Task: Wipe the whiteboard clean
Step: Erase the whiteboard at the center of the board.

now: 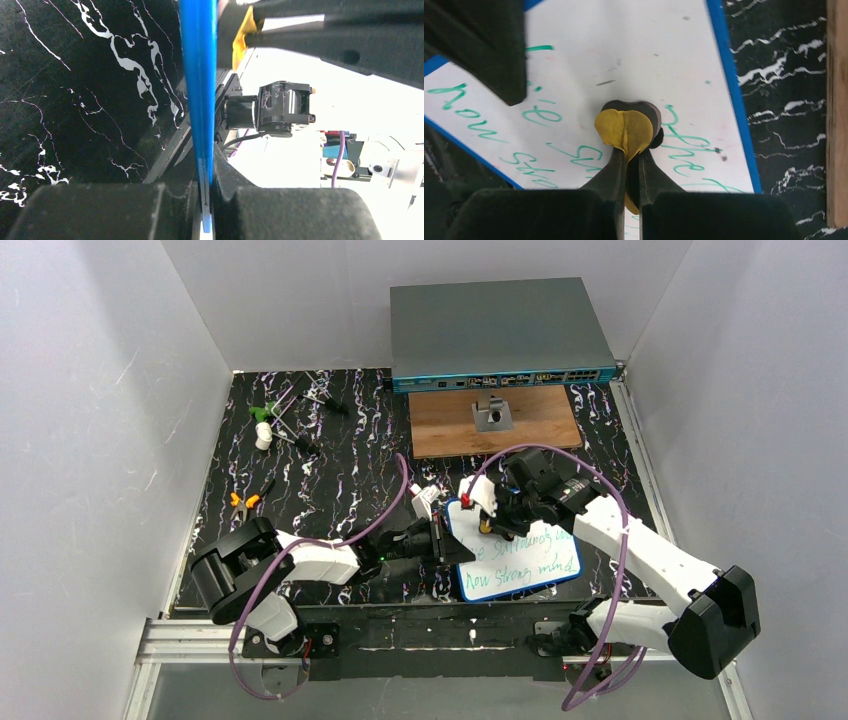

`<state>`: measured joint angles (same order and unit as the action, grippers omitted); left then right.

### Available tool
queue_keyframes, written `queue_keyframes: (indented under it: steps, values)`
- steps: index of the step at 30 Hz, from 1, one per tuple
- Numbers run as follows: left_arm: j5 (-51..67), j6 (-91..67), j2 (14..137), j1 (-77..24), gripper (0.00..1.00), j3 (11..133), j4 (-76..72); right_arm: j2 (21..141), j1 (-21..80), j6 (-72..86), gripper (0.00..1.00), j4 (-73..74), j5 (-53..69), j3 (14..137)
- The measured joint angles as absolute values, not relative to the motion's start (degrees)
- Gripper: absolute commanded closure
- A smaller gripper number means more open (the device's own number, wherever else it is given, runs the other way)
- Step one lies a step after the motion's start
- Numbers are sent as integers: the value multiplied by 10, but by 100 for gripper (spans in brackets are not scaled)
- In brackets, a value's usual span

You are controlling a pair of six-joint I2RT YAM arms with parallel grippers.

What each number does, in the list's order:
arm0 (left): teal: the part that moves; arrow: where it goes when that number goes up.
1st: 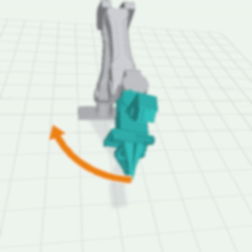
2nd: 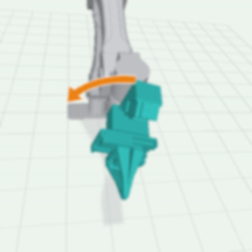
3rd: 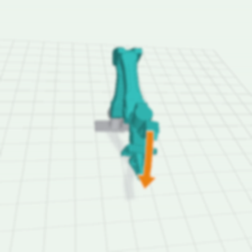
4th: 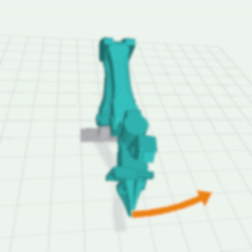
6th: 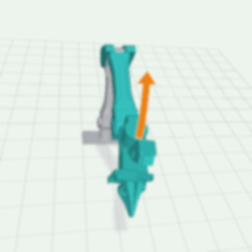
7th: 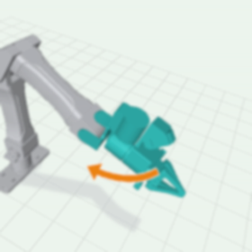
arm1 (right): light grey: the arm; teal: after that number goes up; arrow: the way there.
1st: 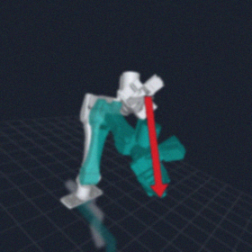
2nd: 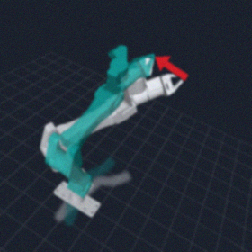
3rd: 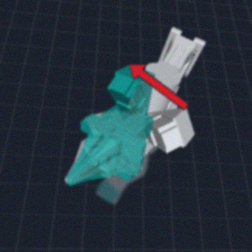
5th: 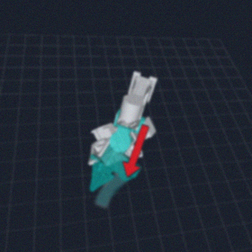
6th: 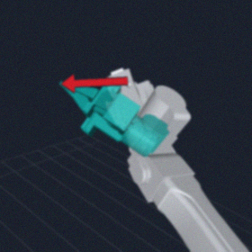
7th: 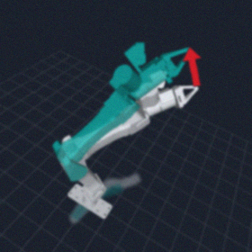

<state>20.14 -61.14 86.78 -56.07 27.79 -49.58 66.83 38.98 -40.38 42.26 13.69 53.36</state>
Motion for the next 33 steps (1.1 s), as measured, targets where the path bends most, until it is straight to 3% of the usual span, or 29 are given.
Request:
queue_keyframes:
  steps: [11, 17, 33]
  values:
    - [206, -616, 866, -552, 100, 278, -491, 739, 398, -394, 99, 455, 126, 608]
    - [209, -604, 844, -555, 100, 278, -464, 724, 419, -437, 99, 475, 170, 595]
    - [214, -597, 830, -552, 100, 286, -429, 722, 380, -393, 99, 448, 121, 601]
